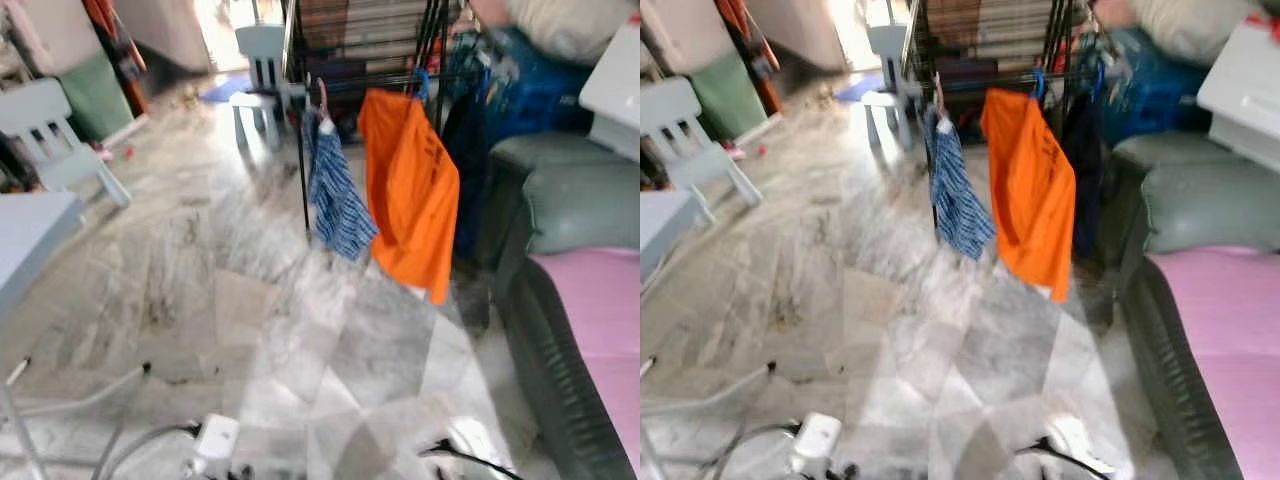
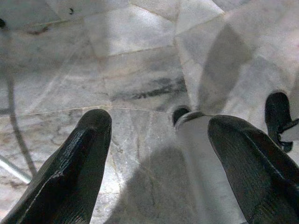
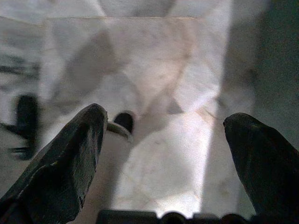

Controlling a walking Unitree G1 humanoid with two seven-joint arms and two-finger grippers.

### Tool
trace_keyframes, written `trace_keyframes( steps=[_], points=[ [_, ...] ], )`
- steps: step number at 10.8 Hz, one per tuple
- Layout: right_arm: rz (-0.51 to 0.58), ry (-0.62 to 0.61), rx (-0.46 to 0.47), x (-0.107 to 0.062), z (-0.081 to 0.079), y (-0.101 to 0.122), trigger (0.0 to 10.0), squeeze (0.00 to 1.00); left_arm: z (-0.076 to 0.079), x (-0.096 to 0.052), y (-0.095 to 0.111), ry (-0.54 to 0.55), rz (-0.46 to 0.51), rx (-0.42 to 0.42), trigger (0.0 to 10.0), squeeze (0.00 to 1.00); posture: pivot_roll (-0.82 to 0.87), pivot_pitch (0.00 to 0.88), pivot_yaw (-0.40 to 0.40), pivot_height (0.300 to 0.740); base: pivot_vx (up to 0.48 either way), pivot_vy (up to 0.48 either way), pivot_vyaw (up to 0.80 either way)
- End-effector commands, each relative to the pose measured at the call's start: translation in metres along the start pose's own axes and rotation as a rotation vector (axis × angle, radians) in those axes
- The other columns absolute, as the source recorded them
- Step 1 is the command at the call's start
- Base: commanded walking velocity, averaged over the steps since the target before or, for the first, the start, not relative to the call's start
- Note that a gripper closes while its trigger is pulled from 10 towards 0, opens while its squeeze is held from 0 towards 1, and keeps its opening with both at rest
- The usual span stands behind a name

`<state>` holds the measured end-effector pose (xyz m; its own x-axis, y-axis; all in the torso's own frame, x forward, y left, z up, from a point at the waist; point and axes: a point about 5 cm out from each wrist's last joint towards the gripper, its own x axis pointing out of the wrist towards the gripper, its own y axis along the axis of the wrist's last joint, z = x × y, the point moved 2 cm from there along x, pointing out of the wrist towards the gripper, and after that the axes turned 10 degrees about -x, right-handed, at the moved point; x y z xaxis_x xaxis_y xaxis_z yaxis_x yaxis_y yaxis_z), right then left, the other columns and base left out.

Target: Hang hanger

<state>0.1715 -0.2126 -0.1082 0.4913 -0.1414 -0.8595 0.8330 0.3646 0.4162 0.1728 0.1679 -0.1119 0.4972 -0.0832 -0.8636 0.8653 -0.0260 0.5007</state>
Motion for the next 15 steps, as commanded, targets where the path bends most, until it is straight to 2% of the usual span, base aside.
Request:
trace_keyframes(
  steps=[1,4,10,15],
  points=[
    [0.032,0.036,-0.029,0.0005,-0.0154,0.0113,10.0,0.00,-0.0137,-0.0022,-0.0005,0.035,-0.003,0.006,10.0,0.00,-0.08,0.000,0.090,0.740,0.000,0.000,0.00],
    [0.029,0.043,-0.050,0.0005,-0.0158,0.0104,10.0,0.00,-0.0149,-0.0024,0.0008,0.034,0.003,0.041,10.0,0.00,-0.08,0.000,0.094,0.740,0.000,0.000,0.00],
    [0.025,0.056,-0.069,0.0002,-0.0169,0.0080,10.0,0.00,-0.0154,-0.0021,0.0043,0.044,0.017,0.042,10.0,0.00,-0.07,0.000,0.087,0.740,0.000,0.000,0.00],
    [0.039,0.080,-0.097,0.0004,-0.0191,0.0125,10.0,0.00,-0.0148,-0.0018,0.0056,0.044,0.019,0.052,10.0,0.00,-0.05,0.000,0.055,0.740,0.000,0.413,0.00]
  ],
)
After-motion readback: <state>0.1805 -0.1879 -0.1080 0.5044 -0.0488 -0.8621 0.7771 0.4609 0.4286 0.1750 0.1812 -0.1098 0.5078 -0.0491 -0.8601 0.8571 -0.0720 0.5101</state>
